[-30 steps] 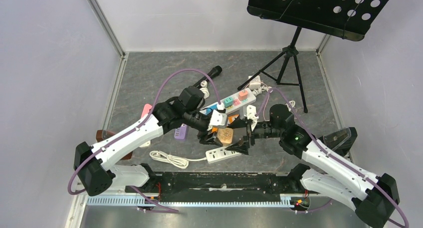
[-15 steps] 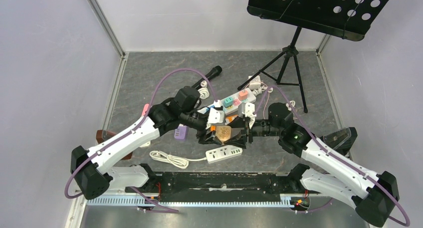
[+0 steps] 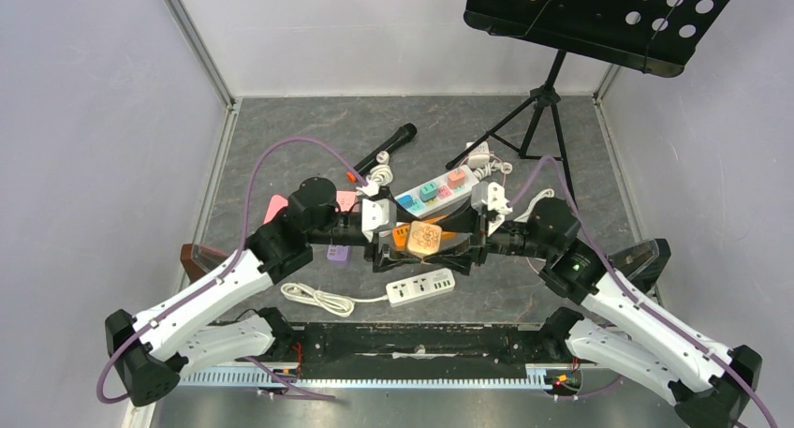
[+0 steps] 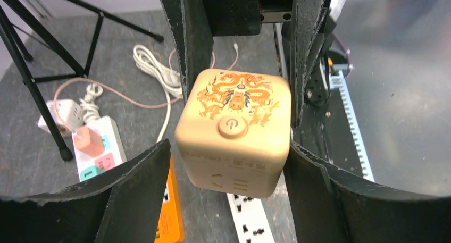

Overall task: Insert the plug
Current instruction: Insert the plug into the socket.

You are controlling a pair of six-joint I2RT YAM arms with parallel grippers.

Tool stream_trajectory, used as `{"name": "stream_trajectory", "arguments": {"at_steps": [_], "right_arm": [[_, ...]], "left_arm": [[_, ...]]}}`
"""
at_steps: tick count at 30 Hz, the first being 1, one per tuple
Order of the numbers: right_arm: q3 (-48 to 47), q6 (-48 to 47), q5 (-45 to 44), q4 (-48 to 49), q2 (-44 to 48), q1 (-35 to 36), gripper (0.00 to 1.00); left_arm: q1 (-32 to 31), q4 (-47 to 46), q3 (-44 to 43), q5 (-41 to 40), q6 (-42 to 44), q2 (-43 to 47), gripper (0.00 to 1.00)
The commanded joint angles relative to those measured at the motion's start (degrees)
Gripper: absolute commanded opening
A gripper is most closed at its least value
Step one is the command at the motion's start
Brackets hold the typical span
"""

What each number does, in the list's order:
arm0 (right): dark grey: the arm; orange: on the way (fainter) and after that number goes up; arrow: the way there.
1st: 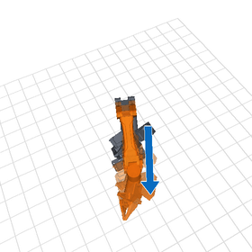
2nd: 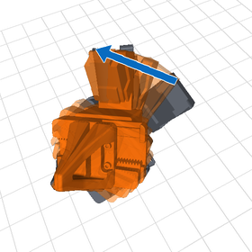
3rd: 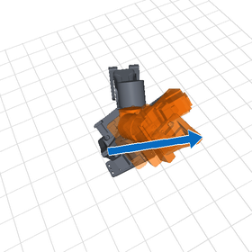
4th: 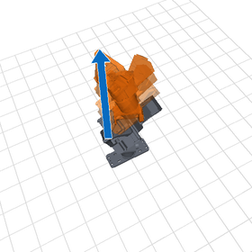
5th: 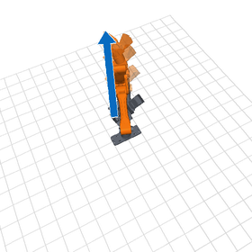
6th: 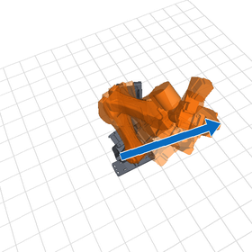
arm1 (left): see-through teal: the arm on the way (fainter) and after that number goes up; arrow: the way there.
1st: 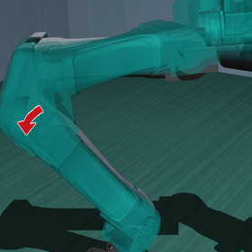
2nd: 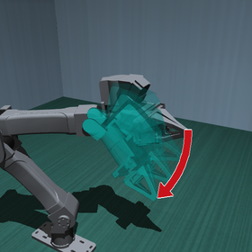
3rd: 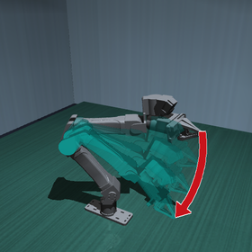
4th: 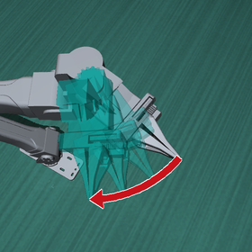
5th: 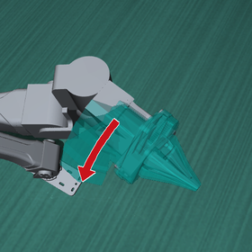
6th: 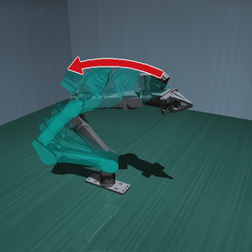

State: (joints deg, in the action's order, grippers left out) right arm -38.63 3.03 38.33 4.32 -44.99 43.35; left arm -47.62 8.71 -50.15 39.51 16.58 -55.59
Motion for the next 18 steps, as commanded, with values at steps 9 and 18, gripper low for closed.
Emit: {"name": "stream_trajectory", "arguments": {"at_steps": [9,18], "right_arm": [[-5.0,7.3,5.6,9.5,3.9,0.2,0.0],[-5.6,6.6,5.1,6.2,3.7,0.3,0.43]], "left_arm": [[0.0,-16.4,2.2,5.1,-9.8,2.7,0.81],[0.0,-13.8,1.7,6.6,-7.8,1.1,0.02]]}}
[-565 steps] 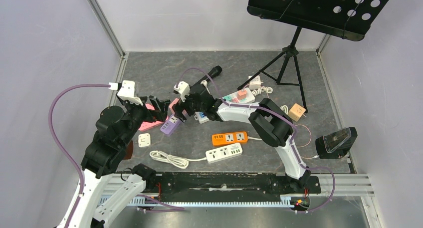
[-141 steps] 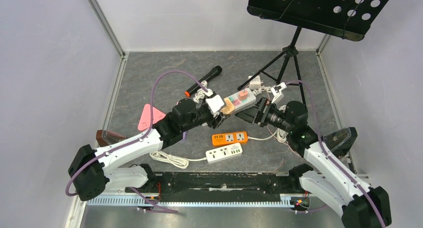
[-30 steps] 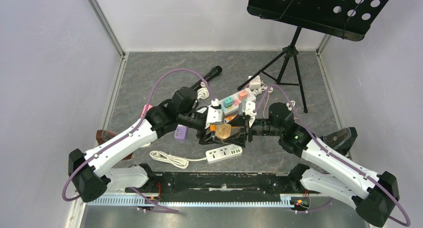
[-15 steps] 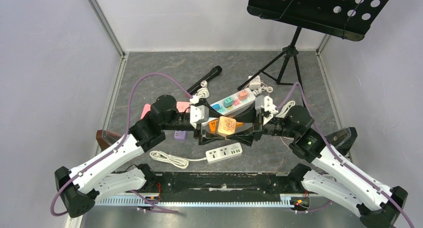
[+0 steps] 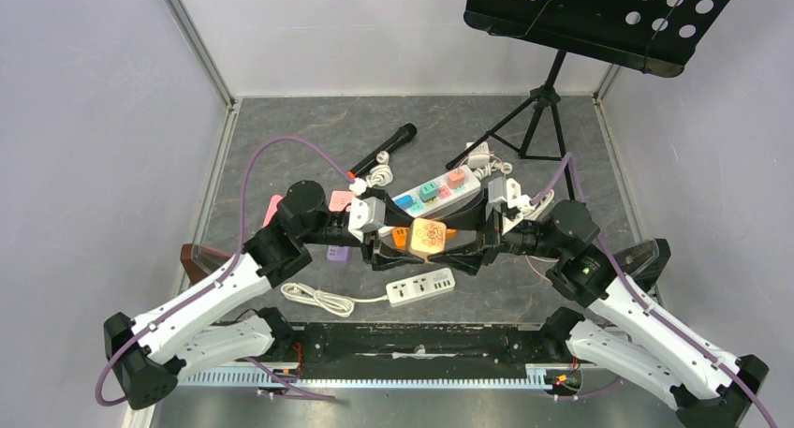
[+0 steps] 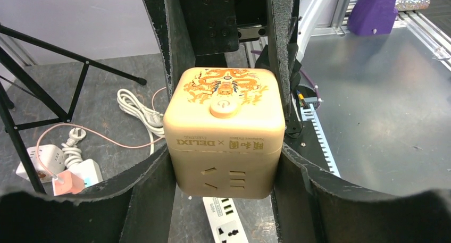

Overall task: Insert the plug
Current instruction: Insert the plug into the socket.

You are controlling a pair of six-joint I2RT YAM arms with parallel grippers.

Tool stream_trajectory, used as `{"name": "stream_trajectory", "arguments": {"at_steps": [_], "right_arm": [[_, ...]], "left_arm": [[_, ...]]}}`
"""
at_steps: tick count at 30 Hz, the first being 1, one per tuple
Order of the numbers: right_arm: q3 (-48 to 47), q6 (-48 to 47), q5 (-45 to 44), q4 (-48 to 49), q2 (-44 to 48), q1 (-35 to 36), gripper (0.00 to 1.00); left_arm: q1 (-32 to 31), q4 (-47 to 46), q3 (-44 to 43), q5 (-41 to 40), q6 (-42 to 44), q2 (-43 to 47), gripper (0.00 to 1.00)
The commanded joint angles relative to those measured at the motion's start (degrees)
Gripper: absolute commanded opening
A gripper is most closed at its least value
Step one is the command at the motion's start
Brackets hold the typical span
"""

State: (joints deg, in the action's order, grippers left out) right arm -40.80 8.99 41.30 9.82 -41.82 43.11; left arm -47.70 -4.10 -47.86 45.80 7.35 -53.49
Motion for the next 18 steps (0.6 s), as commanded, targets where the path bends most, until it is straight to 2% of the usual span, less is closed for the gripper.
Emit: {"name": "stream_trajectory", "arguments": {"at_steps": [1,3,4,6,11,18], "right_arm": [[-4.0,-0.6,2.1,-1.5,0.1,0.5,0.54],[-5.3,-3.6,1.0,-6.0,-0.8,0.5,0.76],[-5.8,-5.4,0.3,-7.5,-1.4,0.5,0.83],[-6.7,-8.3,-0.8,-9.7,-2.3,0.4,0.88],[-10.4,-13.4,-1.4,-17.1,-6.2,0.5,0.91],[-11.6,-14.8,-5.8,-23.0,-9.7,0.5,0.83]], "left_arm": [[0.1,-0.1,-0.8,0.2,2.5,-1.1,0.02],[0.1,2.6,-1.9,0.0,4.7,-1.7,0.02],[0.1,4.4,-2.6,0.1,5.7,-2.1,0.02],[0.1,8.5,-4.9,0.3,8.0,-3.5,0.02],[0.1,16.1,-9.5,0.6,11.6,-7.3,0.02],[0.1,18.6,-10.9,-0.7,13.2,-8.6,0.02]]}}
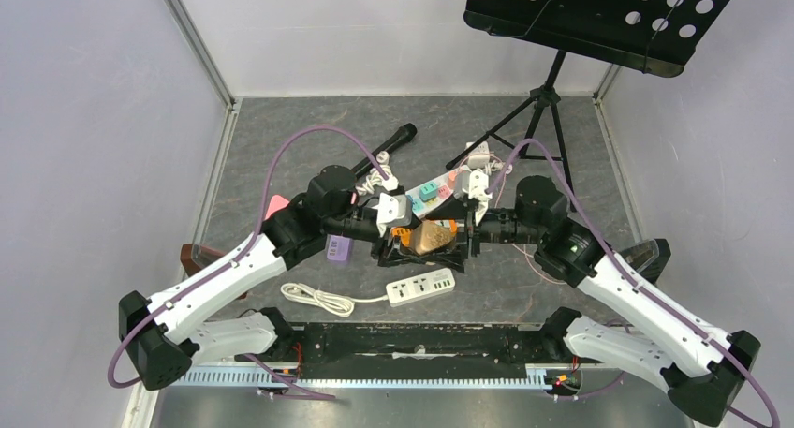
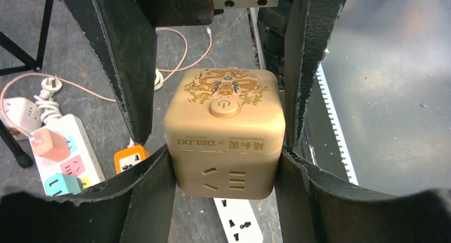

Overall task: Insert the plug
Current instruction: Insert the plug into the socket.

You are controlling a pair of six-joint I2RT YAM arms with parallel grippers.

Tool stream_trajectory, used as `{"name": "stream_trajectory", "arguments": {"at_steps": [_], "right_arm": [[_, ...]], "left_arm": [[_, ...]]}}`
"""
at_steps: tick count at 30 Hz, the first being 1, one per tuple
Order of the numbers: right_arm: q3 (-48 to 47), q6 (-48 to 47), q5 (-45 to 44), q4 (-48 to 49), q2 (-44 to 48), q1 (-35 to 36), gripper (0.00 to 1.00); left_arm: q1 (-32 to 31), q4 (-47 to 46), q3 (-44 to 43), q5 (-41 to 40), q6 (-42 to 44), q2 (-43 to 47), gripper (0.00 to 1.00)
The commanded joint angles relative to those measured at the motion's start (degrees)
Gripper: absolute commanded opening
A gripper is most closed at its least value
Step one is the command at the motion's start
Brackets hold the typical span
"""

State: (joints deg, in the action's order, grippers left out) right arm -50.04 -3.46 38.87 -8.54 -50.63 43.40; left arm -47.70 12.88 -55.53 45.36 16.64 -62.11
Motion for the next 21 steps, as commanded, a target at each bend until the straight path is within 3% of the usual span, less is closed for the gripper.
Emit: {"name": "stream_trajectory", "arguments": {"at_steps": [1,4,8,14,16,17,18,20,21], "right_arm": [[-2.4,-2.3,-4.0,-5.1,-0.9,0.2,0.82],[-1.9,-1.6,-5.0,-5.3,-1.0,0.2,0.77],[-2.2,-0.4,-4.4,-6.1,-2.2,0.2,0.56],[-2.4,0.4,-3.0,-6.3,-4.7,0.1,0.36],[-2.4,0.7,-2.8,-5.9,-5.1,0.2,0.19],[-2.4,1.2,-3.3,-5.5,-5.2,0.2,0.07],[-2.3,1.8,-4.3,-5.2,-5.1,0.1,0.0],[-2.3,3.2,-8.3,-5.2,-4.7,0.2,0.0],[-2.3,3.4,-11.6,-6.1,-4.4,0.2,0.0]], "left_arm": [[0.1,2.1,-3.3,-0.3,4.3,0.0,0.02],[0.1,3.4,-3.3,-0.5,5.3,0.2,0.02],[0.1,4.3,-3.1,-0.2,6.8,0.6,0.02],[0.1,3.9,-3.1,1.2,8.0,0.7,0.02],[0.1,3.2,-2.9,1.0,7.6,0.7,0.03],[0.1,2.9,-2.8,0.6,7.2,0.7,0.13],[0.1,2.2,-2.6,-0.3,6.5,0.8,0.31],[0.1,-0.6,-1.2,-3.7,3.9,1.3,0.62],[0.1,-1.8,-0.5,-6.0,1.8,1.6,0.71]]}}
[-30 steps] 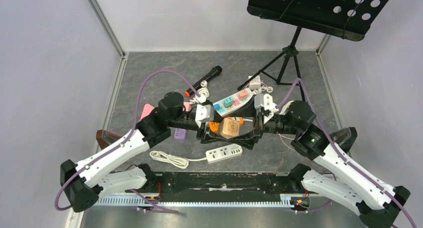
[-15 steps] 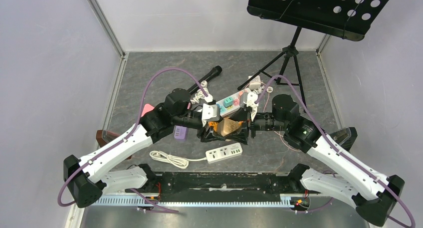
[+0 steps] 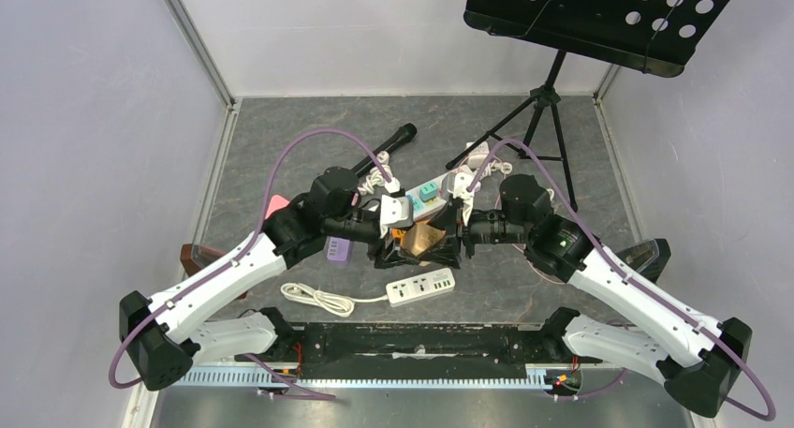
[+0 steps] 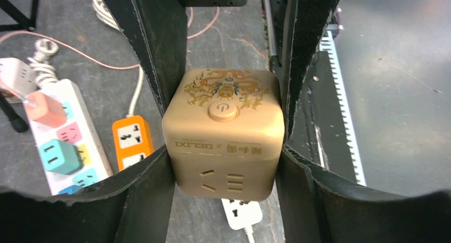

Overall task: Insert the plug
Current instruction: Insert the plug into the socket.

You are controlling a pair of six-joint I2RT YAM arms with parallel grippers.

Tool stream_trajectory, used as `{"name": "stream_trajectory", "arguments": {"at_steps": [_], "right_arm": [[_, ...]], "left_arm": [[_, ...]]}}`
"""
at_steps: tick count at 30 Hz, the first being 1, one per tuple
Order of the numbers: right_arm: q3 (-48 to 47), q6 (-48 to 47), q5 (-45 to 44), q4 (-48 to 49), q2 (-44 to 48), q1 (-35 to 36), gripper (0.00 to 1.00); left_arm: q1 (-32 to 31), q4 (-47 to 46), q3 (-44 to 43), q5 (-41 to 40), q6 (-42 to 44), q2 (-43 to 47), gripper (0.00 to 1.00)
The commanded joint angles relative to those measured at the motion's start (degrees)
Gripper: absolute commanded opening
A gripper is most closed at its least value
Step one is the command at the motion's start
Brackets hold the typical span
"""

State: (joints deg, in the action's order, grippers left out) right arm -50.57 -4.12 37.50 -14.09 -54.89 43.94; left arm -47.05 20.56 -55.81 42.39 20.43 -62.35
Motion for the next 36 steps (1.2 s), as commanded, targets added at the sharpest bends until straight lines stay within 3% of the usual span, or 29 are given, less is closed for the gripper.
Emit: {"name": "stream_trajectory", "arguments": {"at_steps": [1,5,11,17,26,36], "right_arm": [[-2.0,4.0,-15.1,-2.1,-0.2,-0.4,0.0],[-1.1,7.9,-23.6,-6.6,0.2,-0.8,0.0],[0.5,14.5,-39.4,-9.2,-1.2,-1.1,0.0],[2.9,21.9,-50.3,-3.3,-9.5,-1.6,0.0],[5.7,26.3,-47.1,7.7,-18.2,-4.9,0.0],[3.7,26.0,-46.1,9.1,-21.7,-5.4,0.0]], "left_arm": [[-0.6,-11.1,0.7,-5.9,-4.0,2.3,0.75],[-0.6,-16.6,4.9,-18.7,-12.9,3.4,0.78],[-0.6,-17.6,9.3,-41.6,-22.9,4.3,0.79],[-0.6,-16.6,11.4,-54.0,-30.0,6.0,0.81],[0.5,-13.5,11.6,-53.2,-30.8,5.9,0.85],[0.8,-13.9,12.0,-54.5,-30.3,7.6,0.89]]}}
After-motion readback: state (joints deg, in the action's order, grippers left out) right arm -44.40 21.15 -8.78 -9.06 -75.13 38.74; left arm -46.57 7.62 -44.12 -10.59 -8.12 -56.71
